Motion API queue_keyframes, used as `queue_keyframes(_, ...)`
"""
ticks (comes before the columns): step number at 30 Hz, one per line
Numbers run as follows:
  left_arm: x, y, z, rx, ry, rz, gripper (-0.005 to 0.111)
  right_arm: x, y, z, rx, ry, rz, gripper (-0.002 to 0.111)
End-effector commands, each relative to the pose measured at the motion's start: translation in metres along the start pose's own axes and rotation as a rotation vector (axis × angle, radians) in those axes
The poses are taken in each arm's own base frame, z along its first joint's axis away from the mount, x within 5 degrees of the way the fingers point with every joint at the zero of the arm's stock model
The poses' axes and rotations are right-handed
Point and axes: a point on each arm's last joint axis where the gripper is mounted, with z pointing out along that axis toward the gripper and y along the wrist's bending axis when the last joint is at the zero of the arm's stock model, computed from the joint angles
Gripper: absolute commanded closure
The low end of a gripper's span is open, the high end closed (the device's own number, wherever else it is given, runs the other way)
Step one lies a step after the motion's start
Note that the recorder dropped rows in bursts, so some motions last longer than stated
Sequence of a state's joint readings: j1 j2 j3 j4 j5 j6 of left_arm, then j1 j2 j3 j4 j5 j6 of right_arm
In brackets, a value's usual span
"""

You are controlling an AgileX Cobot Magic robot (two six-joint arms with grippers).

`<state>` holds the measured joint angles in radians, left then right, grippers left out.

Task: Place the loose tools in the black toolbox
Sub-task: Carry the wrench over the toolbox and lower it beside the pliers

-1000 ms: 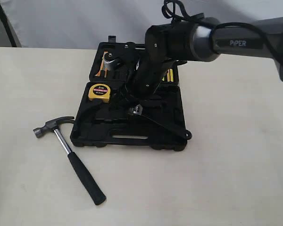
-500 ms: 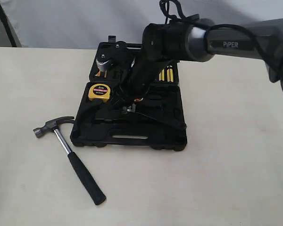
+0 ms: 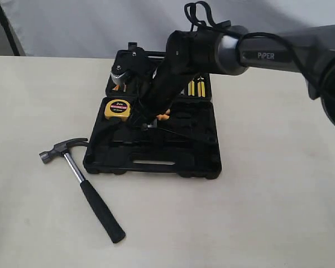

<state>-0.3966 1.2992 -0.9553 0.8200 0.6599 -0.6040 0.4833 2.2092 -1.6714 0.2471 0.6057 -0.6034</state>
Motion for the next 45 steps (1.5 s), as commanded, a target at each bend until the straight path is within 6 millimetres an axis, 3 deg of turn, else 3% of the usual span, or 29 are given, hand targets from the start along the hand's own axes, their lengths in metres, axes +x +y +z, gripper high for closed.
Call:
queue_keyframes(1, 0.002, 0.0, -0.001, 0.014, -0.007, -0.022, 0.105, -0.006, -0.002, -0.005, -0.003, -0.025, 0.004, 0.109)
queue_keyframes(15, 0.002, 0.0, -0.001, 0.014, -0.007, -0.022, 0.105, -0.006, 0.001, -0.003, -0.034, -0.037, -0.014, 0.109)
queue_keyframes(23, 0.002, 0.0, -0.001, 0.014, -0.007, -0.022, 0.105, -0.005, -0.002, 0.021, -0.031, -0.034, -0.08, 0.109)
queue_keyframes(32, 0.002, 0.0, -0.001, 0.014, -0.007, -0.022, 0.105, -0.018, -0.006, 0.016, -0.037, -0.06, -0.082, 0.109)
queue_keyframes(45, 0.002, 0.0, -0.001, 0.014, -0.007, -0.022, 0.105, -0.014, -0.004, 0.026, -0.054, -0.046, -0.107, 0.109)
